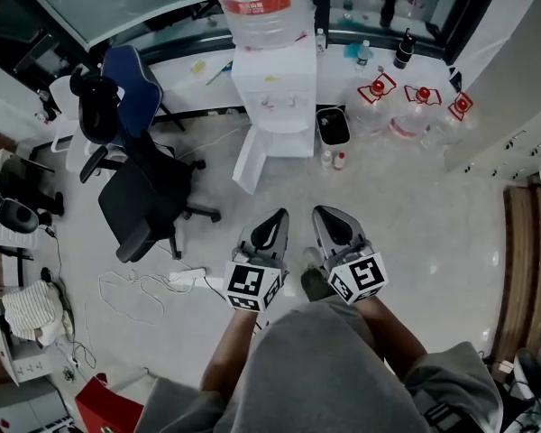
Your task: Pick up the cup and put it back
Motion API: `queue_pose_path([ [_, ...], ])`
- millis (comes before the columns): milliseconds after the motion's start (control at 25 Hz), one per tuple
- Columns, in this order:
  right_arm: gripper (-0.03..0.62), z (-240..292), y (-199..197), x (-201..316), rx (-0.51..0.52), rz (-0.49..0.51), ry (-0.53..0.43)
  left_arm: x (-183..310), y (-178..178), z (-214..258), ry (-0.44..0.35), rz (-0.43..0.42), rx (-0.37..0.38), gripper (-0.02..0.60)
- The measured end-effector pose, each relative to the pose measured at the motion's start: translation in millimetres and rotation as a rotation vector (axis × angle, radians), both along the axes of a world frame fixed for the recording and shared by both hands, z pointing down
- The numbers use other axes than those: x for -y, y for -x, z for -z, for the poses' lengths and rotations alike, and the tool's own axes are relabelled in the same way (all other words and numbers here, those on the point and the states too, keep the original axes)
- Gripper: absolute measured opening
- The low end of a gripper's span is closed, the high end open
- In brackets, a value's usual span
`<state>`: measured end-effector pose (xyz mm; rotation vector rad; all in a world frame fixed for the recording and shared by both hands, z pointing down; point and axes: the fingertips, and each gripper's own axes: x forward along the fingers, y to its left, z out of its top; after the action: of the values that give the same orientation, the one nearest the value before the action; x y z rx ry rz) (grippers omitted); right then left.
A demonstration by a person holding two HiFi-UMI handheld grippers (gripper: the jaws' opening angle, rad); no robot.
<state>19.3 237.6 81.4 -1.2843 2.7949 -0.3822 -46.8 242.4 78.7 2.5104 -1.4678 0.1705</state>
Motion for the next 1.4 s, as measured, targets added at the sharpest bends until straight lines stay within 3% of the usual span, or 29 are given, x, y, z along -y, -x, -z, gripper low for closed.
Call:
queue_pose_path([
  [640,0.011,-25.1,4.1,131.1,0.025,-0.088,0.062,143.0,7.8,-21.6,0.035,-0.078,0.027,0.009],
  [1160,0.011,-52.7,39.6,195.0,0.006,-0.351,0.079,220.8,51.0,-45.6,0.044,-0.291,0.026,0.009],
  [1400,0.011,-68.3,62.7,209.9,-0.037,-0.414,0.068,246.7,82.4,-66.2,0.039,-0.347,0.026,0.009],
])
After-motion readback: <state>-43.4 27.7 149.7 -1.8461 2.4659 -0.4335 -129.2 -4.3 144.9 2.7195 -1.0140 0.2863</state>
